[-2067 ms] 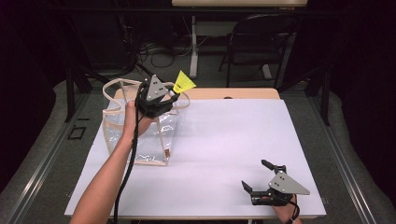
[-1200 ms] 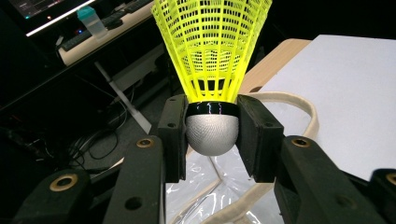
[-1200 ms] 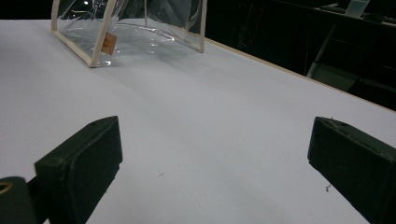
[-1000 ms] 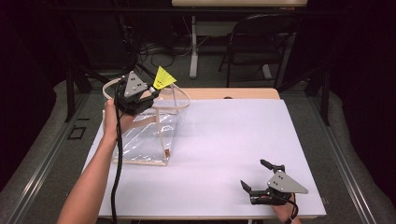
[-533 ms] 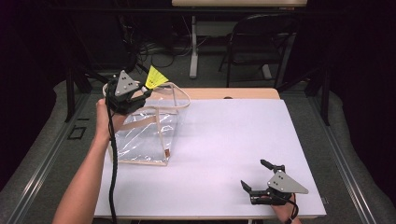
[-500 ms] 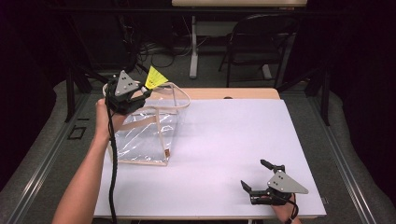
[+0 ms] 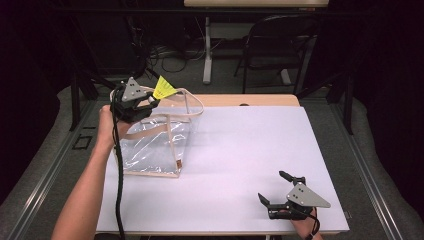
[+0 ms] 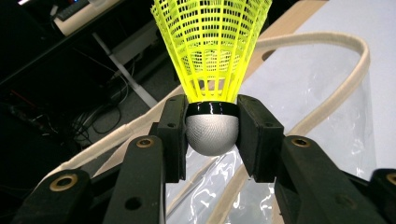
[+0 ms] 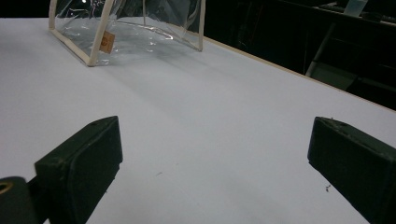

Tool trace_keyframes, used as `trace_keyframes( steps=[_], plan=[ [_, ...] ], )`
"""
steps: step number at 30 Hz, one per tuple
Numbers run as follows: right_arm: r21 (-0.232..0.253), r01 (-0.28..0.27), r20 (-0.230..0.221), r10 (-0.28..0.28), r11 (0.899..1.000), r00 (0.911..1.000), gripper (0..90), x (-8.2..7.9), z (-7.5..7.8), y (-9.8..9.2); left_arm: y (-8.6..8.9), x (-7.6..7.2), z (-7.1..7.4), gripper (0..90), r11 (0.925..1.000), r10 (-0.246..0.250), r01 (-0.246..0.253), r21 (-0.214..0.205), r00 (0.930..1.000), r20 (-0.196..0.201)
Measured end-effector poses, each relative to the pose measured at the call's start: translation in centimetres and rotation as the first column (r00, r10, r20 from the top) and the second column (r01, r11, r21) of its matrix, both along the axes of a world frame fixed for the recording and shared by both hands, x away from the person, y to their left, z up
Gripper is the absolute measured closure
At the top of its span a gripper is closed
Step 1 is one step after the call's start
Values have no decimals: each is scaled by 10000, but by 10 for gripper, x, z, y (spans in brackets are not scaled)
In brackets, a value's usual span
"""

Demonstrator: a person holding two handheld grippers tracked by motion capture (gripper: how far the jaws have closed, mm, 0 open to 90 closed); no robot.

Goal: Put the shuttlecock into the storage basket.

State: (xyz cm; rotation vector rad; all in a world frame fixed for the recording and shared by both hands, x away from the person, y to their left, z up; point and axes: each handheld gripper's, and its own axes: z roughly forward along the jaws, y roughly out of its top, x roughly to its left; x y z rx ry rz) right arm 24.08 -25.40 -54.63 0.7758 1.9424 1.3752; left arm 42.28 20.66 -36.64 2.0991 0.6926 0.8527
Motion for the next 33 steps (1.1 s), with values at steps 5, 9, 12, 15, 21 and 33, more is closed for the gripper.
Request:
trace_keyframes(
  steps=[5, 9, 12, 15, 21, 33],
  plan=[
    [34, 16, -9, -16, 10000, 10000, 28, 0, 0, 0, 3, 3, -2, 648, 9994, -188, 195, 292, 9995, -241],
    [34, 27, -22, -27, 10000, 10000, 28, 0, 0, 0, 4, 5, -3, 648, 9971, -429, 458, 602, 9979, -480],
    [17, 28, -18, -28, 10000, 10000, 28, 0, 0, 0, 4, 7, -4, 648, 9952, -610, 659, 719, 9958, -683],
    [3, 18, -15, -18, 10000, 10000, 28, 0, 0, 0, 4, 10, -6, 648, 9928, -735, 813, 885, 9933, -890],
    [19, 39, -21, -39, 10000, 10000, 28, 0, 0, 0, 4, 15, -8, 647, 9861, -915, 1063, 1279, 9889, -1168],
    [-35, 16, -28, -16, 10000, 10000, 28, 0, 0, 0, 4, 20, -10, 647, 9691, -1219, 1497, 1962, 9816, -1468]
  ],
)
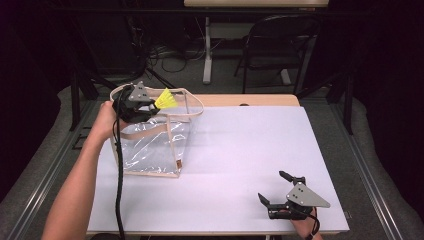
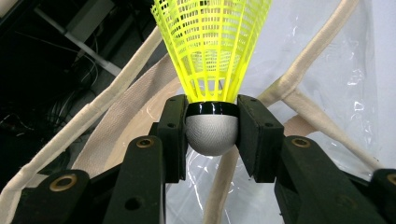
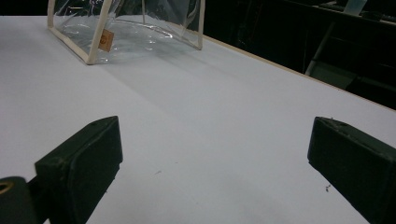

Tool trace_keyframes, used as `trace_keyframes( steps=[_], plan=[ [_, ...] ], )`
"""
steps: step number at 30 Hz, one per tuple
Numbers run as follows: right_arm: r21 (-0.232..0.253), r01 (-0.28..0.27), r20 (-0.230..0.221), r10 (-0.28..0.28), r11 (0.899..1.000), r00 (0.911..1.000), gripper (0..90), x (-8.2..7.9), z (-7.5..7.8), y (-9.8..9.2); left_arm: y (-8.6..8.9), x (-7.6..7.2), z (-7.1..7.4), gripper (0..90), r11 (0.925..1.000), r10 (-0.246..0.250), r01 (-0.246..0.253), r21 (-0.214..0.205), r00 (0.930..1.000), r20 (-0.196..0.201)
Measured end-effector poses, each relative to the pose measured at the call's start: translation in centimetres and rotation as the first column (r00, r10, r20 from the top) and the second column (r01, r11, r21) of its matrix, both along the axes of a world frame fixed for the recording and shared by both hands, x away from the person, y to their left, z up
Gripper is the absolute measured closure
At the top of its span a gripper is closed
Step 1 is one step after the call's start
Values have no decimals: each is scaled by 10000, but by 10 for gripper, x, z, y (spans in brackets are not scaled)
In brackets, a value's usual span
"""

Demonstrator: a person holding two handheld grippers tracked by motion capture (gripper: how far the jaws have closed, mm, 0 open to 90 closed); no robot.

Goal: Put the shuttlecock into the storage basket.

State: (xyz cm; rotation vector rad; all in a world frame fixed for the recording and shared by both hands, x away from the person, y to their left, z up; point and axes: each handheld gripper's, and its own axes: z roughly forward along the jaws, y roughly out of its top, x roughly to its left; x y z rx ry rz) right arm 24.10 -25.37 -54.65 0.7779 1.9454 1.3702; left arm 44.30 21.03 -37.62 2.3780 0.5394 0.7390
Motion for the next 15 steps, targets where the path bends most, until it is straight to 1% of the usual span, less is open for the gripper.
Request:
trace_keyframes(
  steps=[4, 6, 10, 14, 15],
  plan=[
    [-6, 10, -4, -10, 10000, 10000, 28, 0, 0, 0, 0, 1, 0, 647, 10000, 16, -16, 72, 10000, -19],
    [6, 17, -14, -17, 10000, 10000, 29, 0, 0, 0, 1, 2, -1, 647, 9998, -6, 7, 210, 10000, -52],
    [-14, 6, -16, -6, 10000, 10000, 28, 0, 0, 0, 1, 3, 0, 647, 9996, 56, -56, 265, 10000, -2],
    [-16, 11, -7, -11, 10000, 10000, 28, 0, 0, 0, 3, 4, -1, 647, 9978, 212, -213, 621, 9998, 26],
    [-16, 11, -7, -11, 10000, 10000, 28, 0, 0, 0, 3, 4, -1, 647, 9978, 212, -213, 621, 9998, 26]
  ],
)
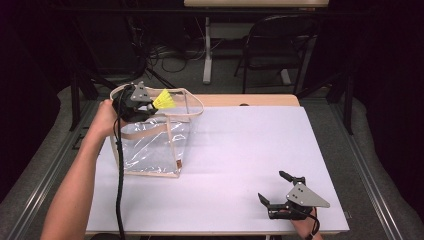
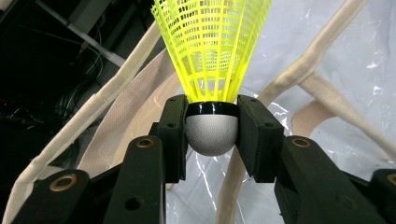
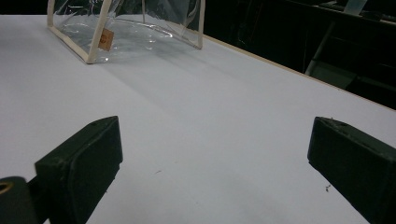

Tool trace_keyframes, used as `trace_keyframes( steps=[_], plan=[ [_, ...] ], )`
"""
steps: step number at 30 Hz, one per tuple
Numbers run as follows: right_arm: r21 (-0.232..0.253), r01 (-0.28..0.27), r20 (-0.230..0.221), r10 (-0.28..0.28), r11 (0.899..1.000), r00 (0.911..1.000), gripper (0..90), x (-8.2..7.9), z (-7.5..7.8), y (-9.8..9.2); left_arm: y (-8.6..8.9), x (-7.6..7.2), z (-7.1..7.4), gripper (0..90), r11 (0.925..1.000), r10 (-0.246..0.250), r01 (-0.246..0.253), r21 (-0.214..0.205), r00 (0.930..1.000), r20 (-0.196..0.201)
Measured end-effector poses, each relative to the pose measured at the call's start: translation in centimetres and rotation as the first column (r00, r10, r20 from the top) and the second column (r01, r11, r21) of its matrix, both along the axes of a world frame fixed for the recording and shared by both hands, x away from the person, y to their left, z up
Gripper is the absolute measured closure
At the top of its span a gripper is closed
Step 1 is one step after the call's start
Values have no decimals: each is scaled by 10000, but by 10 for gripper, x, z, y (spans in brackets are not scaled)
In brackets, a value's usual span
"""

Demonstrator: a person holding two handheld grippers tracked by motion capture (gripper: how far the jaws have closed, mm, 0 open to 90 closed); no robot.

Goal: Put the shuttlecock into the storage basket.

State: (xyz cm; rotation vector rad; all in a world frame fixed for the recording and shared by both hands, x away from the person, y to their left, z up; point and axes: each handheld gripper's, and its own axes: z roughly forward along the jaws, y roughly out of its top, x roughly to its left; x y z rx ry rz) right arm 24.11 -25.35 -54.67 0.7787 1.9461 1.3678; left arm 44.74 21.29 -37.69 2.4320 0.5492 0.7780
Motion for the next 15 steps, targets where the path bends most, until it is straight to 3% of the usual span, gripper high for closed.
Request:
trace_keyframes(
  steps=[15],
  plan=[
    [-43, -20, -17, 19, 10000, 10000, 28, 0, 0, 0, 9, 2, 0, 647, 9987, 404, -394, 329, 9987, -299]
  ],
)
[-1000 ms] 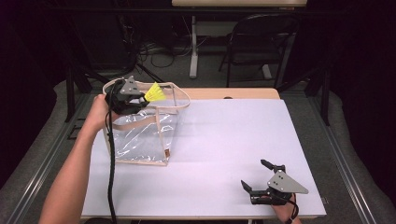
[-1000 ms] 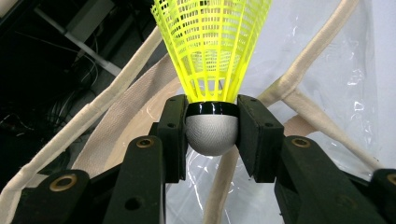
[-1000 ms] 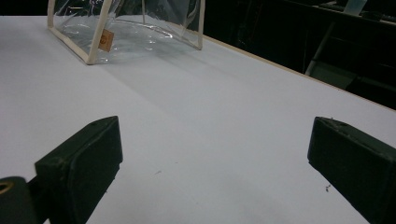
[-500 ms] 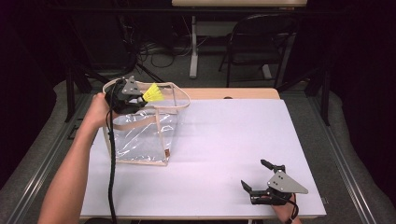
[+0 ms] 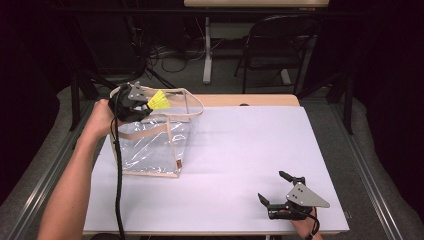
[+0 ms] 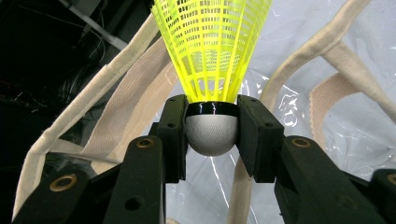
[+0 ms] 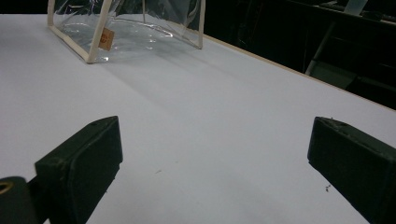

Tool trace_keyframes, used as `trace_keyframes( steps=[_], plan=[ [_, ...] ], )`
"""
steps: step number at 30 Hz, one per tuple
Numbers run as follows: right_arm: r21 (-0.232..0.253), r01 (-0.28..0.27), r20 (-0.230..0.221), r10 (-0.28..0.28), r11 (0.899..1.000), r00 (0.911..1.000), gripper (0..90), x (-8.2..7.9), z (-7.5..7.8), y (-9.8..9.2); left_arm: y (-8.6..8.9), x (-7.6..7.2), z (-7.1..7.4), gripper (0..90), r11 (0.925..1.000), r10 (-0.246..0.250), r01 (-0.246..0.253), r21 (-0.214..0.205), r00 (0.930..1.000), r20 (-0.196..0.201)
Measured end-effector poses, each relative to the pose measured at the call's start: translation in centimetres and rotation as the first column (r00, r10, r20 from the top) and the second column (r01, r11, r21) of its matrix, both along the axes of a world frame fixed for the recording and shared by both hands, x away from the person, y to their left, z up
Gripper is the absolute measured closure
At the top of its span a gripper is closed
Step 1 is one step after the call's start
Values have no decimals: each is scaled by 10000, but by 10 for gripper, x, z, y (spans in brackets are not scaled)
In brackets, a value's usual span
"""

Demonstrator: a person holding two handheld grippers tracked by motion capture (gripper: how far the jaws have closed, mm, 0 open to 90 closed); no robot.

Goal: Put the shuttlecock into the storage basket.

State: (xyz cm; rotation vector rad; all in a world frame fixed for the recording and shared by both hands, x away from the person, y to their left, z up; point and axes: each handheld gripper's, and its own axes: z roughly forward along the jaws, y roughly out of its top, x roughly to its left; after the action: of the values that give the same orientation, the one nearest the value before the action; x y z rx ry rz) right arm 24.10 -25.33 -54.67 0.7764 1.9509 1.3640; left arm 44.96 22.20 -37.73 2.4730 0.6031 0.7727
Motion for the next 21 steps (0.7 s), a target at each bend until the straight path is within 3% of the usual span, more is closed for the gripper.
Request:
trace_keyframes(
  steps=[14, 19, 21],
  plan=[
    [2, -22, -23, 23, 10000, 10000, 28, 0, 0, 0, 7, 4, -2, 645, 9984, 560, -559, 96, 9984, -77],
    [1, -24, -25, 24, 10000, 10000, 28, 0, 0, 0, 9, 4, -2, 639, 9979, 642, -642, -14, 9979, -35],
    [-13, -19, -38, 19, 10000, 10000, 28, 0, 0, 0, 10, 3, -2, 583, 9978, 629, -630, -229, 9980, -43]
  ],
)
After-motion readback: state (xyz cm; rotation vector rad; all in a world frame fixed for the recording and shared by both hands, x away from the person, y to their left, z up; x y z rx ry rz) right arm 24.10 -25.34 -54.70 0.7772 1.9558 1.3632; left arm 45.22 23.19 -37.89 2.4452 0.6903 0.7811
